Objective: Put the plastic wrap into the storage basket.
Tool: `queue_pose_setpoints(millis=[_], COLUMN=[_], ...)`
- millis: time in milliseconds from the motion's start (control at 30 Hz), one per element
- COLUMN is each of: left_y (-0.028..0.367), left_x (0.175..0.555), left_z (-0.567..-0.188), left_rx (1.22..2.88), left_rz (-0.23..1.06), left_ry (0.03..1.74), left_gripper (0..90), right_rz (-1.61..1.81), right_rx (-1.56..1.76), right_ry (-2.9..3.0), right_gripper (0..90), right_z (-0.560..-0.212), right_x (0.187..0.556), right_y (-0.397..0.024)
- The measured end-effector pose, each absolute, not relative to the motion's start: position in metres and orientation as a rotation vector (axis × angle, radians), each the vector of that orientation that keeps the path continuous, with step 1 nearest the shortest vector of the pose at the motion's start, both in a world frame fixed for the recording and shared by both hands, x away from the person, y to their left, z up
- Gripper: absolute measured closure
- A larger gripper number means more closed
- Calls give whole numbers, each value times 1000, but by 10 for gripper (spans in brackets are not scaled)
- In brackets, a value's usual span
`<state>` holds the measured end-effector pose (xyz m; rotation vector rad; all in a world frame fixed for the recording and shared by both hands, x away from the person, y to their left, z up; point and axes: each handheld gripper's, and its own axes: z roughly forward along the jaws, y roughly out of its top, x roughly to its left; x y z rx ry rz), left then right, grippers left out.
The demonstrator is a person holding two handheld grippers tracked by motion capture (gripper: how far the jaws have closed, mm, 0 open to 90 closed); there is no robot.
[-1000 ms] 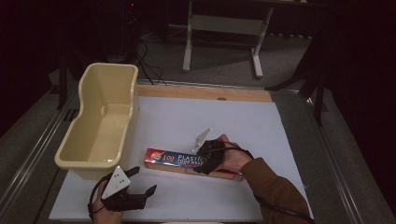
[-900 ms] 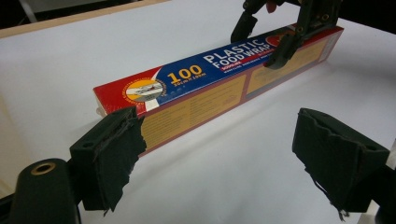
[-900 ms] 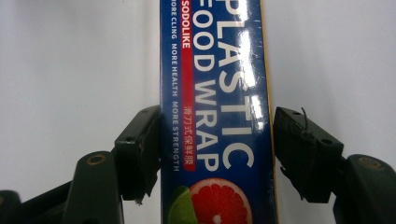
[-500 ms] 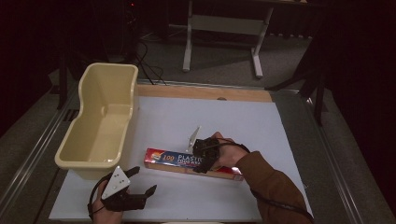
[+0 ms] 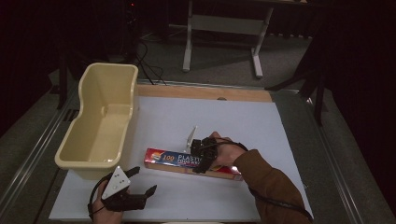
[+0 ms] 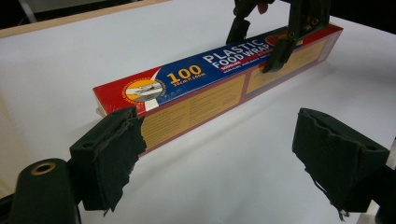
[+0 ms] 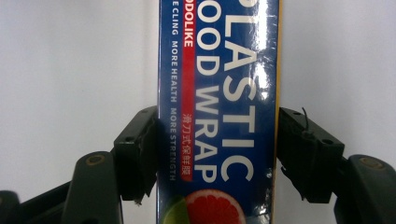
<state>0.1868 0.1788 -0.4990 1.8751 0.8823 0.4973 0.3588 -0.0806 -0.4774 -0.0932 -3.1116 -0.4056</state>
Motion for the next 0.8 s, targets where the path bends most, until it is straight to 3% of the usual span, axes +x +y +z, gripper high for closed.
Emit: queue_pose_setpoints(millis=[800], left_y=[179], left_x=[186], left_z=[-499], left_rx=[1872], left_rz=[498], left_ry=[883], left_gripper=[157], right_rz=[-252], right_rx=[-71], right_ry=[-3107], right_gripper=[339], right_z=[-495], right_x=[362], right_y=[-63])
